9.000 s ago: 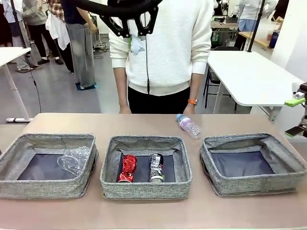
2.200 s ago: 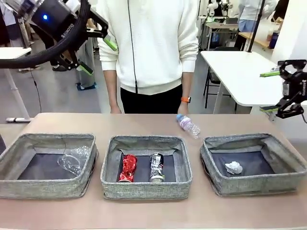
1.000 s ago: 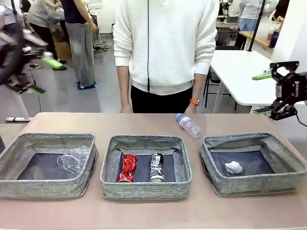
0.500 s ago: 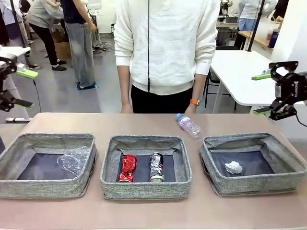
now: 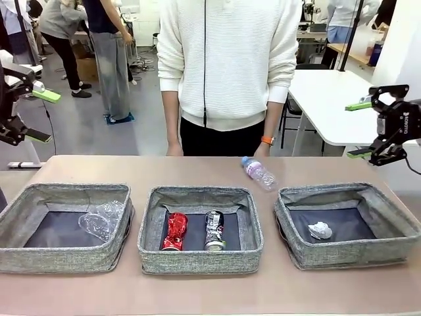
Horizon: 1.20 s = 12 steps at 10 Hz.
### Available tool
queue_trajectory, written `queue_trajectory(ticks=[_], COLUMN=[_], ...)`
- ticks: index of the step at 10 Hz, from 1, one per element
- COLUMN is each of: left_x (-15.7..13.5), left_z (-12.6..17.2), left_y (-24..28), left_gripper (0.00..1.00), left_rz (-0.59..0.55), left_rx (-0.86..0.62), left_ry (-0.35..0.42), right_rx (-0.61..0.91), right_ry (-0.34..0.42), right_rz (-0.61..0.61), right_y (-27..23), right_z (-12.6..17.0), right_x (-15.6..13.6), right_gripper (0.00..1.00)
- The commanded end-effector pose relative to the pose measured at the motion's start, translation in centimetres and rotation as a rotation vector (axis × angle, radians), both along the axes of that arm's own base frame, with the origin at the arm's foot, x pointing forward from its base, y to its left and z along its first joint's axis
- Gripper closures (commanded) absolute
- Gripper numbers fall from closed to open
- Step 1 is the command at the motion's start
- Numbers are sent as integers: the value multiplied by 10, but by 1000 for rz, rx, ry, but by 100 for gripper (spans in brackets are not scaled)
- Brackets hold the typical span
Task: Sort the waste into the appropriate baskets.
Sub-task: Pick up the waste item pointed out by the person.
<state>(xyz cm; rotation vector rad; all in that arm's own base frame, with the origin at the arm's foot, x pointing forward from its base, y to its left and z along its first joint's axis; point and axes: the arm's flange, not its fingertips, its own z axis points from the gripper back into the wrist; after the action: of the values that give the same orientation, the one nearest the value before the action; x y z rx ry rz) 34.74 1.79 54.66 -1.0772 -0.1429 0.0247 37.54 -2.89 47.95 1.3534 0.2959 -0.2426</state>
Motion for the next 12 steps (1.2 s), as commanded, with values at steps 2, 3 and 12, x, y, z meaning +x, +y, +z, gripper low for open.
queue_trajectory(ticks=[2, 3, 12], left_x=[-3, -3, -3], left_z=[2, 2, 2], left_y=[4, 4, 4], left_gripper=[0, 0, 0], left_rz=[-8, -8, -8], left_rx=[5, 5, 5], left_ry=[14, 14, 14], right_rx=[0, 0, 0], right_ry=[-25, -25, -25], right_rz=[-8, -8, -8], right_y=[2, 2, 2], right_z=[-1, -1, -1], right_x=[-2, -2, -2], right_gripper=[0, 0, 0])
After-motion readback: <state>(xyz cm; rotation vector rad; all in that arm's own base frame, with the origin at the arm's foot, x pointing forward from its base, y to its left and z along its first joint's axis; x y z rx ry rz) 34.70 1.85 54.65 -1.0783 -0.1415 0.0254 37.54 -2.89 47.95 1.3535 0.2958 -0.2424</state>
